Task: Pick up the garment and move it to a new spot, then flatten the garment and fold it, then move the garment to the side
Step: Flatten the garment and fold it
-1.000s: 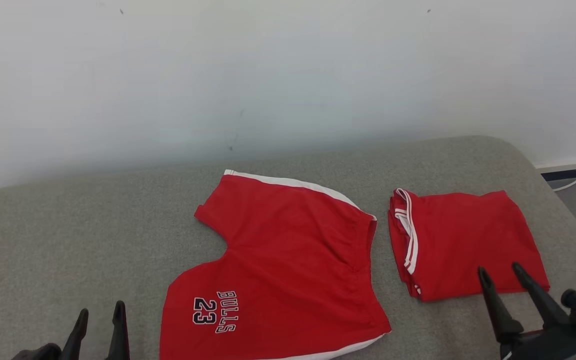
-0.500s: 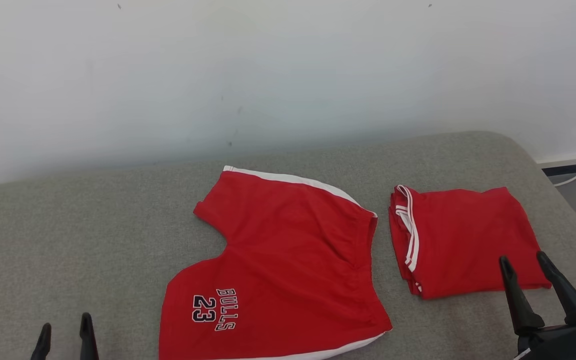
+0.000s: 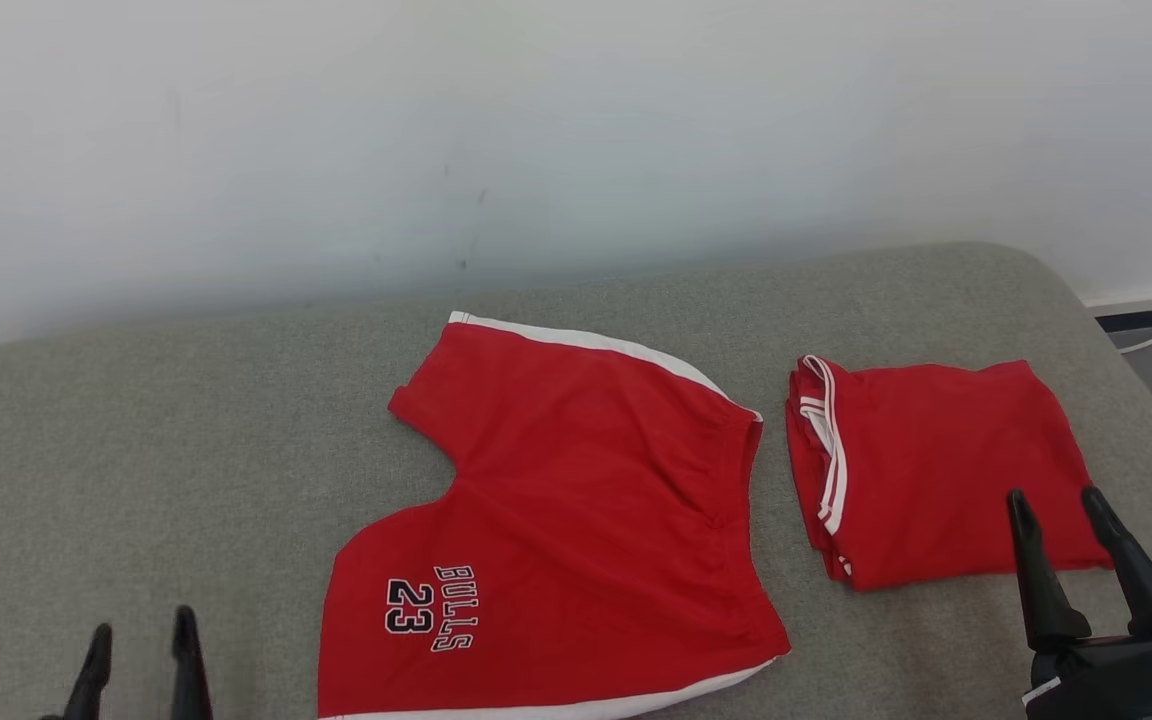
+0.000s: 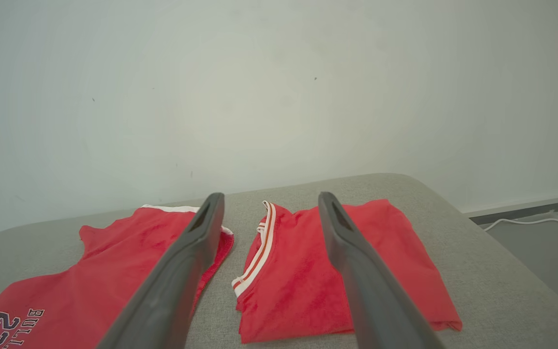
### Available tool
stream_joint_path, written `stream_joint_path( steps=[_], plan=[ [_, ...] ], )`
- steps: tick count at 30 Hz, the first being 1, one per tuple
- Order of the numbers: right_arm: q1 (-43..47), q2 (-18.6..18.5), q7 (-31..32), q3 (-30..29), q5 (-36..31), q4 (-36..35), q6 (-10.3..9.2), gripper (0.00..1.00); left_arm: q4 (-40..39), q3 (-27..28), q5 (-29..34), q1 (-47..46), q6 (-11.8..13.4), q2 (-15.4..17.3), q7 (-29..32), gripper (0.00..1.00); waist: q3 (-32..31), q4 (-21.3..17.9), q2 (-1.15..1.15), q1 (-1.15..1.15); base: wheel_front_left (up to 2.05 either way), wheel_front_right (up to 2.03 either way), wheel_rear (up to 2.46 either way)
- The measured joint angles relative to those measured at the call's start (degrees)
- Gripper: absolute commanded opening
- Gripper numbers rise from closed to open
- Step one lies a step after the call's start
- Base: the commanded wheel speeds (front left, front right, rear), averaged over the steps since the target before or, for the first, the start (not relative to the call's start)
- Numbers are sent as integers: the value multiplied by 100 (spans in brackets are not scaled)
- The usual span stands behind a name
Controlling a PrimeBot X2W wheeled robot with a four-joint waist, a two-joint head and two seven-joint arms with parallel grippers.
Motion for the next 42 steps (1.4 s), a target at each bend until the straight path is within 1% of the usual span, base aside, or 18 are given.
stream_joint_path(
  steps=[2, 9, 13, 19, 24, 25, 27, 30, 35, 39, 42],
  plan=[
    [-34, 2, 0, -2, -35, 20, 7, 100, -1, -208, 234, 1, -1, 159, 134, 100, 8, 7, 0, 0, 0, 0, 0],
    [-63, 7, 0, -1, -90, 60, 68, 100, -87, -441, 522, 2, -2, 388, 406, 100, 23, 52, 0, 0, 0, 0, 0],
    [-63, 18, 0, 10, -133, 90, 160, 100, -212, -506, 548, -2, -4, 369, 504, 100, 17, 92, 0, 0, 0, 0, 0],
    [-62, 89, 0, -54, -134, 102, 211, 100, -305, -420, 528, -32, -2, 332, 578, 100, -7, 153, 0, 0, 0, 0, 0],
    [-55, 183, 0, -155, -132, 91, 216, 100, -377, -324, 556, -35, -1, 280, 621, 100, -16, 203, 0, -1, 0, 0, 0],
    [-55, 209, -1, -186, -124, 90, 224, 100, -397, -300, 550, -35, -1, 268, 621, 100, -16, 210, 0, -1, 0, 0, 0],
    [-71, 258, 0, -283, -14, 81, 308, 100, -421, -265, 544, -35, -1, 254, 634, 100, -12, 221, 0, 0, 0, 0, 0],
    [-174, 254, 0, -388, 0, 79, 365, 100, -470, -193, 539, -40, -1, 247, 662, 100, 9, 217, -1, 0, 0, 0, 0],
    [-321, 333, -1, -715, 278, 73, 456, 100, -544, -121, 525, -86, -1, 170, 670, 100, 33, 216, -1, 0, 0, 0, 0],
    [-314, 465, -1, -840, 389, 137, 494, 100, -570, 8, 388, -126, -1, 85, 670, 100, 47, 219, -1, -1, 0, 0, 0],
    [-297, 447, -1, -833, 304, 214, 513, 100, -566, 48, 337, -128, -1, 75, 672, 100, 57, 225, -1, -1, 0, 0, 0]
  ],
)
